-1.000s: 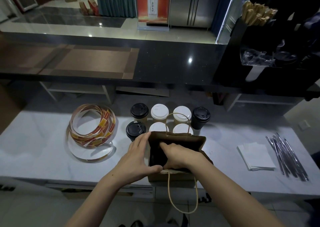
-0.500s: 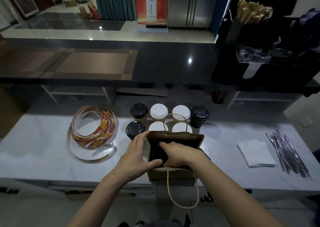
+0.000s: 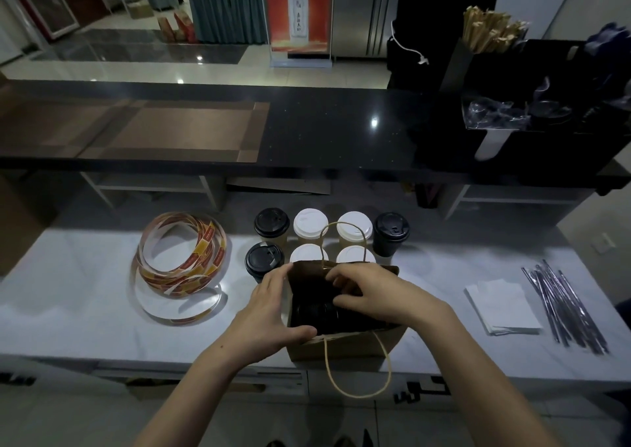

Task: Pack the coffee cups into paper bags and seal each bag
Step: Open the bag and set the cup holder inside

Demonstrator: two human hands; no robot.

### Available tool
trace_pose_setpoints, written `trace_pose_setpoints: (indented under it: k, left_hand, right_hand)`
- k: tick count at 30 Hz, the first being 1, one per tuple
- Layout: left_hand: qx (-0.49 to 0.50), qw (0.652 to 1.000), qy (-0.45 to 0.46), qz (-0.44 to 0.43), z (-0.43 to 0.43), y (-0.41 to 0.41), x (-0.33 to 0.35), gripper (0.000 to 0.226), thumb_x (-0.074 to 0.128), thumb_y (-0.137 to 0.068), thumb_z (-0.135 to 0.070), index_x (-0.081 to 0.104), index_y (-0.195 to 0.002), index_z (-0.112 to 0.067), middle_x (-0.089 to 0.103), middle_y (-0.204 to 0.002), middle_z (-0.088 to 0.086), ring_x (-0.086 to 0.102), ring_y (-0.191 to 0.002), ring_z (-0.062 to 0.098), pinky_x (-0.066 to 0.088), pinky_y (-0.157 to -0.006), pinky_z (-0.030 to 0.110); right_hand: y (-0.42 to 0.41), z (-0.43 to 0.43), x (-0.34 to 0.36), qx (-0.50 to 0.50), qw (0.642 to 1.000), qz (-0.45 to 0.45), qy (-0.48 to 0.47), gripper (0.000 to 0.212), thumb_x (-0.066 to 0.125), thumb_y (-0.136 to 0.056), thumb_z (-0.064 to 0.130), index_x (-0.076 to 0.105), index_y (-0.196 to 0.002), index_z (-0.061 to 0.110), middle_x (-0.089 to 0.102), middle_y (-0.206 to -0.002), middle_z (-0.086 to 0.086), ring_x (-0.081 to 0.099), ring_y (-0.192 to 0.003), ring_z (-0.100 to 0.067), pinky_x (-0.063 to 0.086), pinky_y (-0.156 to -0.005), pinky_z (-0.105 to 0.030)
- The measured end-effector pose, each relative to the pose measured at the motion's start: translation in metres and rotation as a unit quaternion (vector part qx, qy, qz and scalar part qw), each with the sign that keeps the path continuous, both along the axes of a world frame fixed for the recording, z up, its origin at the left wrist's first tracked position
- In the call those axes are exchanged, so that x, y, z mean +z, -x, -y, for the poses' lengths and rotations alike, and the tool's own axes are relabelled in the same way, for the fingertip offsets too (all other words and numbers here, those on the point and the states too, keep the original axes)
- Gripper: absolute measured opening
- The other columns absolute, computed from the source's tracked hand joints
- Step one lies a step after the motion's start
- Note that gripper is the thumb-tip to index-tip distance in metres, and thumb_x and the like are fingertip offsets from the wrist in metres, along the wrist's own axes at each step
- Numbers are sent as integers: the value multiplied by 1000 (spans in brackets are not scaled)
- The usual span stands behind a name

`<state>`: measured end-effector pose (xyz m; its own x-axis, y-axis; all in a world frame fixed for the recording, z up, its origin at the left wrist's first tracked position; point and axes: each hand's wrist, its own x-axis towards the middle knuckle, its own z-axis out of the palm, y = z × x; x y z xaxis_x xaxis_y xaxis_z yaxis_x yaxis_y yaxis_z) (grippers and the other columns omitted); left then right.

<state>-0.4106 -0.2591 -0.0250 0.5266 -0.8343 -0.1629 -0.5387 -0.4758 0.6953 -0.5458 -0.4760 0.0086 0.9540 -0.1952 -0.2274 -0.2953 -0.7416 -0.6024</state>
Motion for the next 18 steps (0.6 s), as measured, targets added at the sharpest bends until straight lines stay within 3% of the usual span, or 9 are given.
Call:
trace_pose_setpoints:
  k: [4, 8, 13, 18]
  left_hand:
    - [4, 1000, -7, 6, -2, 1, 2, 114, 86, -73, -55, 10, -158, -43, 18, -164, -17, 25, -148, 9, 38, -114, 34]
    - [7, 1000, -15, 5, -2, 1, 5, 116, 86, -73, -57, 8, -159, -43, 15, -166, -17, 24, -150, 10, 38, -117, 36]
    - [7, 1000, -26, 5, -1, 2, 6, 120, 86, -73, -56, 5, -159, -43, 12, -167, -17, 23, -151, 11, 38, -118, 37]
    - [2, 999, -31, 14, 1, 4, 10, 120, 87, -74, -54, 3, -160, -43, 10, -166, -19, 21, -151, 9, 36, -116, 34]
  right_hand:
    - [16, 14, 14, -57, 986, 153, -21, 12, 71, -97, 24, 71, -109, 29, 69, -100, 18, 64, -97, -1, 50, -82, -16]
    - [23, 34, 15, -178, 951, 250, -45, 8, 71, -96, 14, 71, -97, 22, 68, -86, 15, 63, -81, -9, 48, -68, -17]
    - [13, 71, -12, -264, 938, 227, -1, 4, 69, -98, 18, 67, -98, 21, 65, -92, 10, 62, -85, -7, 50, -71, -16]
    - [-3, 117, -61, -295, 937, 174, 70, 13, 71, -96, 27, 65, -108, 26, 58, -105, 11, 58, -103, -15, 57, -89, -39]
